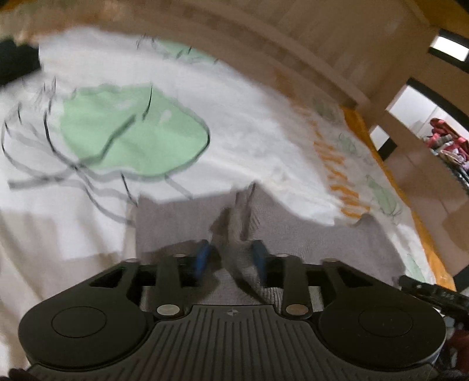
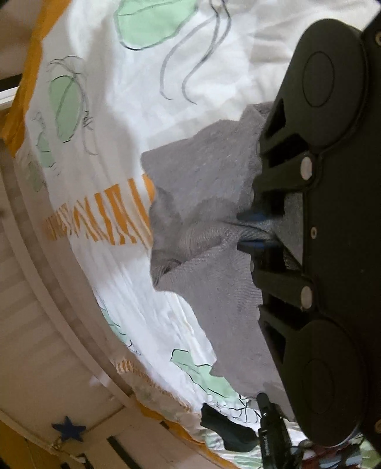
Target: Fold large clothes
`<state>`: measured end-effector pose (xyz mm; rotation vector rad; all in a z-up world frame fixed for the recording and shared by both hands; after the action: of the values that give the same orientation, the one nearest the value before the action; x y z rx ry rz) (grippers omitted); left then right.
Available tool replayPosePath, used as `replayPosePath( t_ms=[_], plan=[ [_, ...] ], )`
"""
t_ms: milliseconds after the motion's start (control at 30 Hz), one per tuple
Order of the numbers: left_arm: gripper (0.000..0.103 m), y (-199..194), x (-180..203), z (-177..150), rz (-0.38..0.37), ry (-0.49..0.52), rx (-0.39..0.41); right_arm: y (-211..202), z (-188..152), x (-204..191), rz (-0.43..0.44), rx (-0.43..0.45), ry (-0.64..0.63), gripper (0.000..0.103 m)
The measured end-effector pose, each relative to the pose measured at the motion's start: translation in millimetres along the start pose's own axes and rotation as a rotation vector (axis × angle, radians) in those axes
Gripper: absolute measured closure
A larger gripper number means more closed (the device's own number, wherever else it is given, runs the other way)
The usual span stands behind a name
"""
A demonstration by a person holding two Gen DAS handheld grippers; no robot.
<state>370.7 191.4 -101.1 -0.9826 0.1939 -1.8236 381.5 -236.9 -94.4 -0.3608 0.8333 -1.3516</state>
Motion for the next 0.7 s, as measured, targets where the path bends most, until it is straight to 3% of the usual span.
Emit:
replayPosePath(
  t_ms=[33, 67, 200, 333, 433, 500, 567, 700],
  plan=[
    [0.056, -6, 3, 4, -0.002, 0.007, 0.025, -5, 1, -3, 0.0, 0.021, -0.008, 0.046],
    [0.053, -10, 6, 8, -0.009, 0.009, 0.047, -11, 2, -4, -0.003, 0.045, -0.016, 0.043],
    [0.044, -4, 31, 24, -0.008, 0.081, 0.081, -22, 14, -13, -0.008, 0.134, -0.05, 0.043],
    [0.043, 26, 48, 28, 0.014, 0.135, 0.047, -10, 26, -35, 0.019, 0.155, -0.101, 0.043],
    [0.043, 50, 35, 19, 0.092, 0.1, 0.01, 8, 27, -48, 0.04, 0.139, -0.139, 0.044],
    [0.041, 60, 20, 7, 0.143, 0.073, -0.039, 26, 21, -48, 0.003, 0.092, -0.157, 0.044],
    [0.037, 59, 7, -5, 0.121, 0.088, -0.024, 45, 10, -40, -0.063, 0.025, -0.167, 0.045],
    [0.038, 47, 10, -5, 0.126, 0.102, -0.019, 43, 0, -33, -0.048, 0.066, -0.213, 0.047]
  ],
)
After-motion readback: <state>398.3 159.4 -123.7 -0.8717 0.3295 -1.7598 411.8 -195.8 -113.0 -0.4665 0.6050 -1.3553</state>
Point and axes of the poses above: each gripper's, at about its wrist camera, not at the fingertips, and y roughly the way its jaws point, x to its right, z to its top, the point moved 1 cm from there along y, roughly the way its jaws point, and after that the axes turned 9 degrees about -z, right-handed, at the moved point
